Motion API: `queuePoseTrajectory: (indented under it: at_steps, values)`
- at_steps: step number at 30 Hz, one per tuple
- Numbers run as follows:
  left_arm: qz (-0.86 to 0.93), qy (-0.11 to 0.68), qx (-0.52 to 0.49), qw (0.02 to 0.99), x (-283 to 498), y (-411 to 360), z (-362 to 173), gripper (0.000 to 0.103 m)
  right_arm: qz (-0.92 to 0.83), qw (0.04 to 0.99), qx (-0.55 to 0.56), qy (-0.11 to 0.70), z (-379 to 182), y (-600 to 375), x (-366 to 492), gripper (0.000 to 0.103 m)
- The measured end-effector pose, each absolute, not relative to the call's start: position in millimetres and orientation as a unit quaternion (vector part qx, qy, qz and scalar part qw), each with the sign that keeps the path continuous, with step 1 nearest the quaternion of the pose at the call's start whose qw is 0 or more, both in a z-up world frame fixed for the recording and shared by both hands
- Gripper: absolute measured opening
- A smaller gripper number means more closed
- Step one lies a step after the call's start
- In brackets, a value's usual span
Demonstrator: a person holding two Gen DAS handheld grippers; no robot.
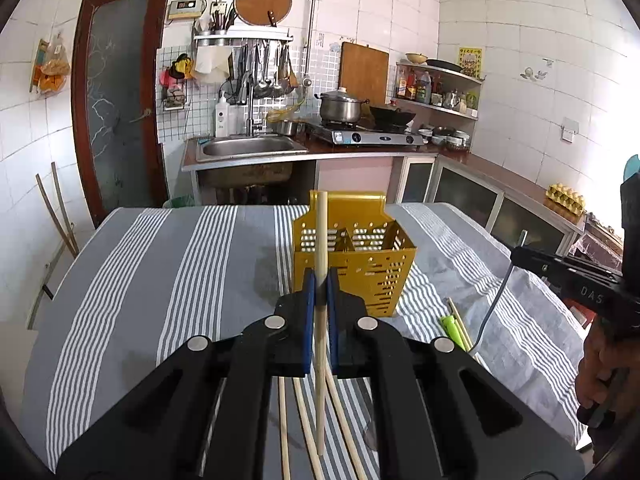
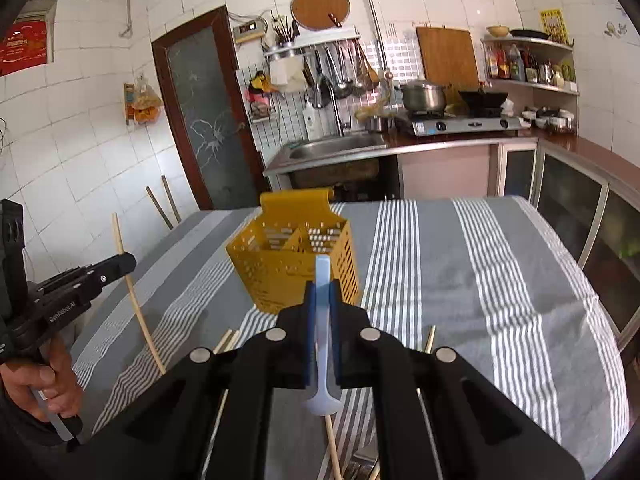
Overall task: Organize utensils
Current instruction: 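Lift and carry the spoon and chopstick with both tools toward the yellow basket, then open both tools over the yellow basket to drop spoon and chopstick inside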
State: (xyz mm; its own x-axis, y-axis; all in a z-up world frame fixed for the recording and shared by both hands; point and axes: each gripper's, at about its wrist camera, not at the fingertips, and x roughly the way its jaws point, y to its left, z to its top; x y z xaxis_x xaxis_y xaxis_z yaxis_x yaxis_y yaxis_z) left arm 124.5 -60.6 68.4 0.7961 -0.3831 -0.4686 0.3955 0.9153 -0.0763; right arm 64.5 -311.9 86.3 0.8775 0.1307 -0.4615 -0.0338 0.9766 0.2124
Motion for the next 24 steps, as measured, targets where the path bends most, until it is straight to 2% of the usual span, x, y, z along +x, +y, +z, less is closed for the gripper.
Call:
queuePoseTrajectory:
  at_steps: [13, 24]
  values:
    - [-0.215, 0.206, 0.021, 0.954, 143, -75, 113, 0.004, 0.042, 0.977, 0.071, 0.198, 140, -311, 80, 0.007]
    - [-0.225, 0.177, 0.019, 0.958, 191, -98, 157, 0.004, 0.046, 0.983, 0.054, 0.172, 175, -303, 124, 0.007]
